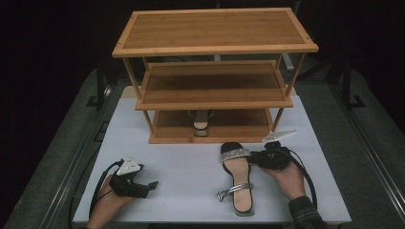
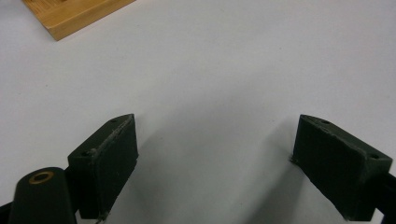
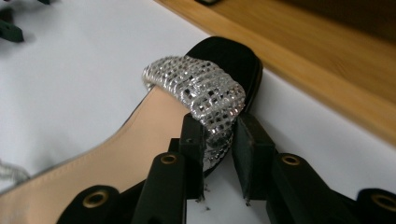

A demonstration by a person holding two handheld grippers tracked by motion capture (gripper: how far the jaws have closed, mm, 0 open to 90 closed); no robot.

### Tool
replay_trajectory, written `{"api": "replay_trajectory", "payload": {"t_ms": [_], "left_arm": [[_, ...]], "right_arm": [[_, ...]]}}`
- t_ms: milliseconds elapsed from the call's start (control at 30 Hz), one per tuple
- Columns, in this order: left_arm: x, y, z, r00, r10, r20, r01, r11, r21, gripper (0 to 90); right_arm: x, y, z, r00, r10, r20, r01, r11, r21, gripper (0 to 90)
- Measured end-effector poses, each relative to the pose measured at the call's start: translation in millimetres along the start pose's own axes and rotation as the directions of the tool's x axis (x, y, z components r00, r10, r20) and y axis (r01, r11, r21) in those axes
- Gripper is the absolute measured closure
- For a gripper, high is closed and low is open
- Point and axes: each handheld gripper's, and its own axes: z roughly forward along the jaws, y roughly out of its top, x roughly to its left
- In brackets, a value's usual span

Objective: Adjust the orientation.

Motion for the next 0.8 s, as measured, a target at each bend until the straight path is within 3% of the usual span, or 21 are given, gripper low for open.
{"api": "replay_trajectory", "payload": {"t_ms": [367, 567, 700, 800], "left_arm": [[0.2, 0.0, 0.1, 1.0, 0.0, 0.002, 0.0, 1.0, -0.001, 13.2], [0.1, 0.0, 0.0, 1.0, 0.001, 0.001, -0.001, 1.0, 0.0, 13.2], [0.3, 0.1, 0.1, 1.0, 0.001, 0.001, -0.001, 1.0, 0.0, 13.2], [0.4, 0.2, 0.3, 1.0, 0.001, 0.002, -0.001, 1.0, -0.001, 13.2]], "right_arm": [[18.4, 47.3, 63.0, 0.9891, -0.132, -0.065, 0.133, 0.991, 0.016, 83.5], [23.6, 64.5, 83.9, 0.9852, -0.153, -0.078, 0.155, 0.988, 0.017, 83.3], [23.2, 62.3, 88.5, 0.9869, -0.144, -0.072, 0.148, 0.988, 0.049, 77.8], [17.1, 57.4, 76.5, 0.9905, -0.111, -0.081, 0.113, 0.993, 0.019, 68.7]]}}
